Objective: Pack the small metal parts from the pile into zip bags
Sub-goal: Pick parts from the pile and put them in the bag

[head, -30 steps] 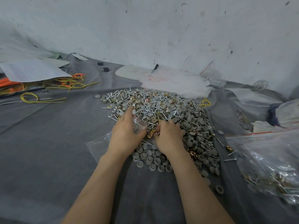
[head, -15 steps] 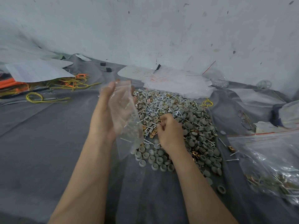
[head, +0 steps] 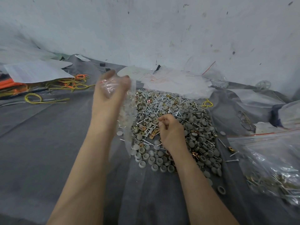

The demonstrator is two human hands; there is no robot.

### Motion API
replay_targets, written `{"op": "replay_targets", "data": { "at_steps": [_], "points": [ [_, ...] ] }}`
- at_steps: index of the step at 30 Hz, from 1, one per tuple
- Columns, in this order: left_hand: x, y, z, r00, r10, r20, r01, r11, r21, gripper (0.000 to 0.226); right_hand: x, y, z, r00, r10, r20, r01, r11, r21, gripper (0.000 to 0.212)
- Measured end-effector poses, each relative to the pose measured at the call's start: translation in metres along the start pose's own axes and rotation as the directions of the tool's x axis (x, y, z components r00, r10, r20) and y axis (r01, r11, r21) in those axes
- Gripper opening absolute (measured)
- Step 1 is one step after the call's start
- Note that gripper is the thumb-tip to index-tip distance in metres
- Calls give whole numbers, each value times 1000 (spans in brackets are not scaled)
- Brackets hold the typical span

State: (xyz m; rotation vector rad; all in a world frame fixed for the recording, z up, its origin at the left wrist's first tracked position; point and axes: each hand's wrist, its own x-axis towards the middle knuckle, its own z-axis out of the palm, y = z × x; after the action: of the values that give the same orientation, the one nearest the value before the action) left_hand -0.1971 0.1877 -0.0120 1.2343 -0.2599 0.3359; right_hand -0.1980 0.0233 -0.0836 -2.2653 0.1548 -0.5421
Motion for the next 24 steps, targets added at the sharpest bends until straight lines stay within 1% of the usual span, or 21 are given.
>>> {"op": "replay_targets", "data": {
  "at_steps": [1,2,3,4,6,7,8,10,11,13,15,17,19,21,24],
  "points": [
    [-2,-1,4,992,127,-19,-115,947,301,56,0,0,0,1000,13,-2,-13,1000,-6,17],
    [-5,-4,8,974,224,31,-211,851,480,63,0,0,0,1000,14,-6,-15,1000,-7,18],
    [-9,-6,12,954,289,81,-286,792,540,67,0,1,0,1000,7,-11,-7,1000,-6,19],
    [-13,-7,14,927,363,95,-355,766,536,68,1,1,0,1000,7,-11,-7,1000,-1,20],
    [-11,-7,14,822,569,24,-514,724,460,65,2,0,-2,1000,28,-11,-28,999,18,21],
    [-7,-9,12,785,619,-12,-552,709,438,64,3,1,-3,999,34,-18,-33,999,26,22],
    [-4,-11,10,794,608,-27,-535,719,444,65,2,1,-3,999,35,-24,-34,999,32,23],
    [-4,-17,5,898,440,-10,-376,779,502,70,1,1,-3,999,42,-29,-39,996,74,23],
    [-6,-23,2,927,375,16,-324,778,538,72,1,1,-4,998,66,-21,-63,991,115,22],
    [-6,-32,-1,929,363,75,-336,738,586,75,3,-1,-6,995,98,16,-99,972,214,17],
    [-2,-39,0,928,329,175,-358,658,662,78,5,-2,-8,991,110,71,-127,942,310,14],
    [-2,-48,7,932,231,279,-362,566,741,79,4,-2,-11,989,111,96,-140,908,394,24],
    [-10,-61,16,931,141,338,-361,507,783,80,4,-1,-13,988,117,97,-148,882,448,30],
    [-18,-74,21,922,93,375,-371,484,792,82,5,0,-13,988,127,83,-151,870,469,29],
    [-23,-86,23,914,61,401,-378,488,787,83,6,0,-13,987,154,40,-155,866,475,21]
  ]
}}
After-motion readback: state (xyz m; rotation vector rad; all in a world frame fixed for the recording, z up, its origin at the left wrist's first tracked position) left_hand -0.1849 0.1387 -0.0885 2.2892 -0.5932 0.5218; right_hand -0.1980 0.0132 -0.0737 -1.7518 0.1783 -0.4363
